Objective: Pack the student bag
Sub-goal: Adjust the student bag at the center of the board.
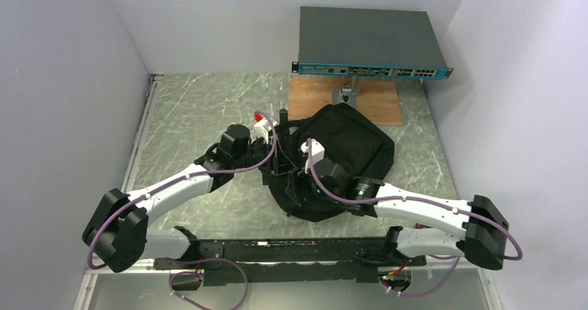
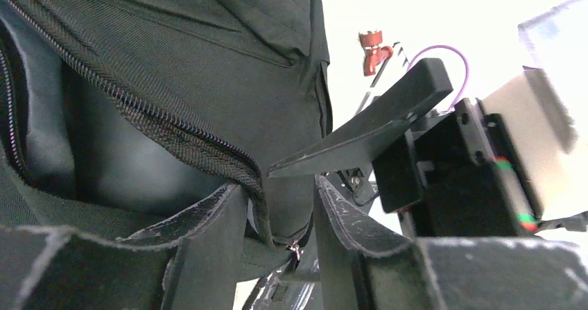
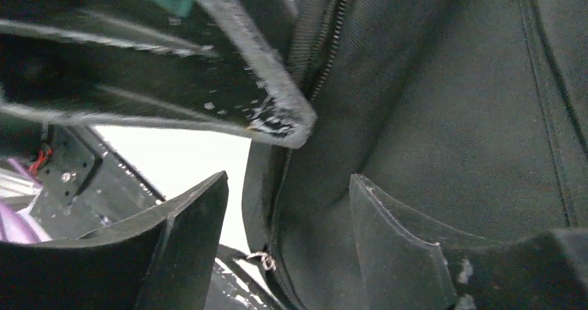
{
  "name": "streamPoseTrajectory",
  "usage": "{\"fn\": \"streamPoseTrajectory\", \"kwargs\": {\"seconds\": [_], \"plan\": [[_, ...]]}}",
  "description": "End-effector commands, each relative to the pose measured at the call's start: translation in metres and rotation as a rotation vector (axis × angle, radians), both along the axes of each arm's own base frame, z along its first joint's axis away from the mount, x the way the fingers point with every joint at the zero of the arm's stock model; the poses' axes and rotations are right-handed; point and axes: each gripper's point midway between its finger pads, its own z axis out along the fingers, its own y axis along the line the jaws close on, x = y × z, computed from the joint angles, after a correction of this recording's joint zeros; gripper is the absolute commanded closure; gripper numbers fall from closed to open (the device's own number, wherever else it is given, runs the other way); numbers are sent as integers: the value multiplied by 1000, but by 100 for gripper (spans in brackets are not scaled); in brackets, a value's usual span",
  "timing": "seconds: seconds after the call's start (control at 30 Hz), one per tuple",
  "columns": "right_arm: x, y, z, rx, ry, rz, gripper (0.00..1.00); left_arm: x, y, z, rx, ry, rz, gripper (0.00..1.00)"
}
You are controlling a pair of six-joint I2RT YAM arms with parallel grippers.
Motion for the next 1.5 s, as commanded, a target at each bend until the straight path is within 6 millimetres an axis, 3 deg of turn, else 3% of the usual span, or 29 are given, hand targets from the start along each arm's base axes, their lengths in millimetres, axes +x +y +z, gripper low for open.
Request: {"fn": "streamPoseTrajectory", "kwargs": {"seconds": [0.0, 0.07, 0.13, 0.17, 0.23, 0.3, 0.37, 0.47, 0.57, 0.7, 0.83, 0.97, 1.2, 1.33, 1.47], "plan": [[28, 10, 8, 53, -56, -119, 40, 2, 3, 16, -23, -58, 24, 56], [40, 5, -1, 26, -57, -195, 56, 2, 6, 16, -15, -63, 42, 52], [48, -3, -6, 10, -50, -270, 81, 5, 15, 11, 28, -51, 101, 47], [49, -8, -6, 11, -48, -301, 90, 13, 26, 2, 79, -31, 179, 44], [48, -13, -3, 46, -48, -316, 97, 13, 55, -28, 226, 81, 329, 40], [44, -13, 2, 107, -27, -294, 98, 10, 76, -44, 296, 158, 444, 40], [41, -8, 6, 159, -13, -263, 98, 5, 84, -54, 298, 214, 499, 40], [37, -2, 6, 163, -9, -219, 100, -1, 72, -61, 277, 323, 485, 37], [36, 2, 7, 155, -15, -193, 100, -7, 71, -72, 441, 514, 524, 36], [35, 4, 10, 160, -30, -171, 100, -2, 66, -73, 634, 526, 560, 32], [34, 2, 11, 163, -43, -161, 100, 5, 60, -79, 685, 571, 619, 24], [34, -5, 14, 164, -63, -171, 100, 11, 70, -90, 804, 617, 722, 23], [33, -13, 17, 178, -91, -182, 100, 15, 65, -92, 1038, 574, 752, 30], [33, -11, 13, 167, -87, -174, 100, 12, 57, -90, 1039, 557, 701, 41], [31, -11, 13, 172, -85, -165, 100, 11, 60, -76, 958, 471, 681, 47]]}}
